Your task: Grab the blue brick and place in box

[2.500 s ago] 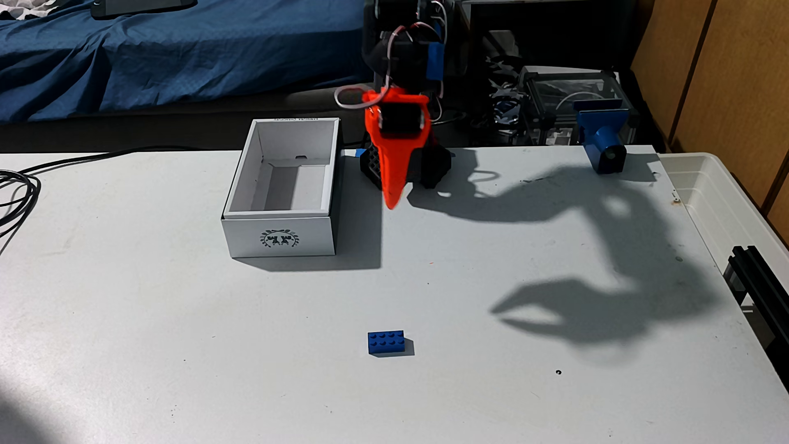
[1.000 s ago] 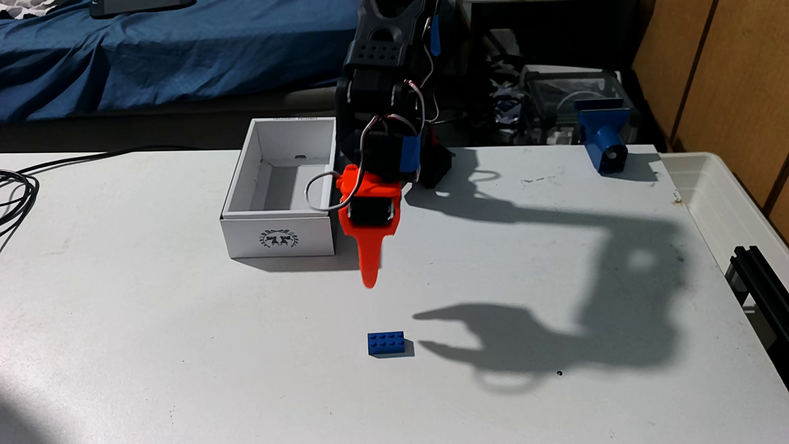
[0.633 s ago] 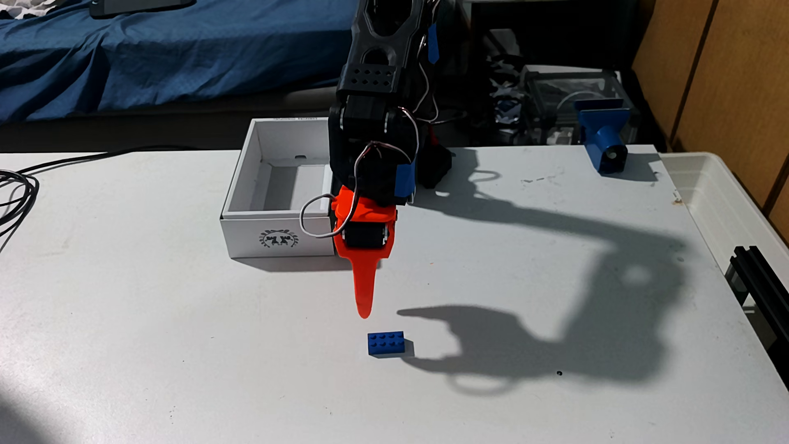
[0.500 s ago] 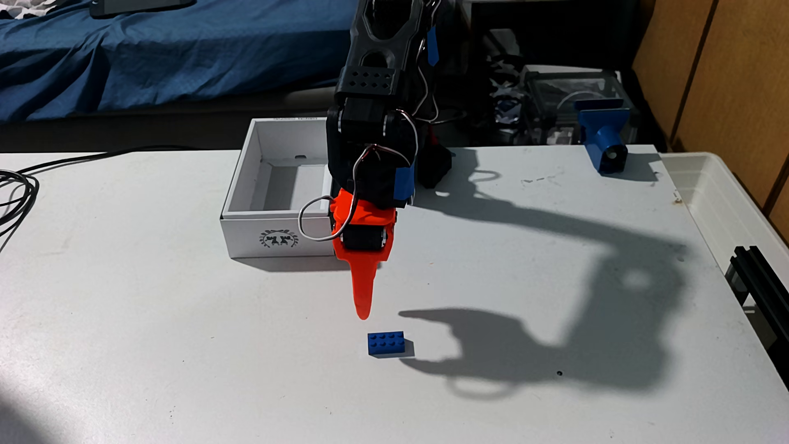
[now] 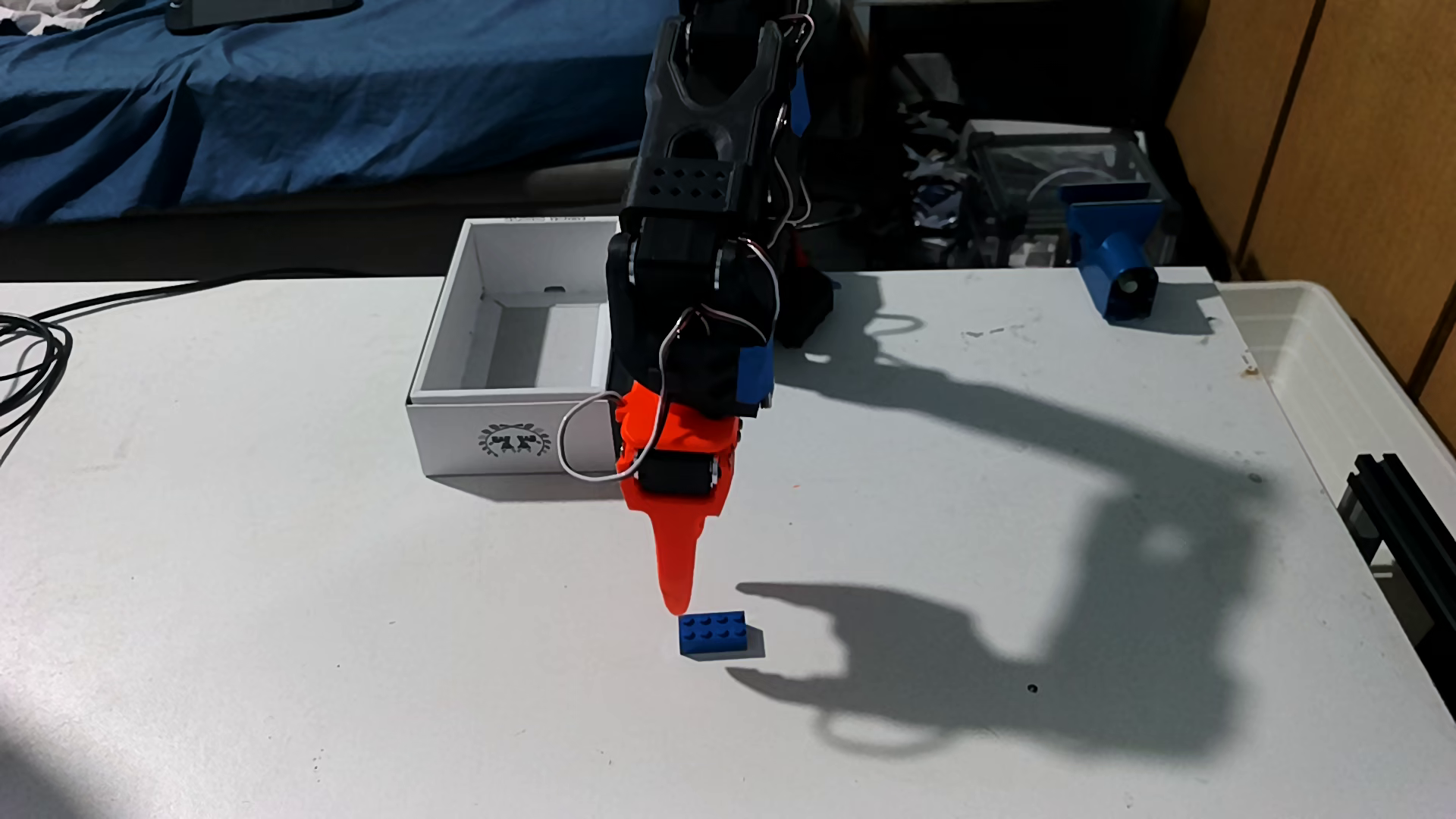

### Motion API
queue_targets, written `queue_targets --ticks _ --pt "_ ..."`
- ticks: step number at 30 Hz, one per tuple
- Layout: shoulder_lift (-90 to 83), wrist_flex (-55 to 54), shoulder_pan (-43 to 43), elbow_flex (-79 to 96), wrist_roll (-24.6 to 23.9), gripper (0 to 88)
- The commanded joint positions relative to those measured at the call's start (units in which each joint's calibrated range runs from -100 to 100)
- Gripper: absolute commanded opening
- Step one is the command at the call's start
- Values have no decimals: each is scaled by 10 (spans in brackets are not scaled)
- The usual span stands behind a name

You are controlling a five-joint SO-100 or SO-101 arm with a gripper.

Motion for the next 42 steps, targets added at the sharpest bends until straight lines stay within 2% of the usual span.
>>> queue_targets --ticks 1,25,42 --pt "7 2 -12 -28 -6 244" --pt "124 58 -40 -184 -24 243" --pt "169 55 -43 -194 -20 243"
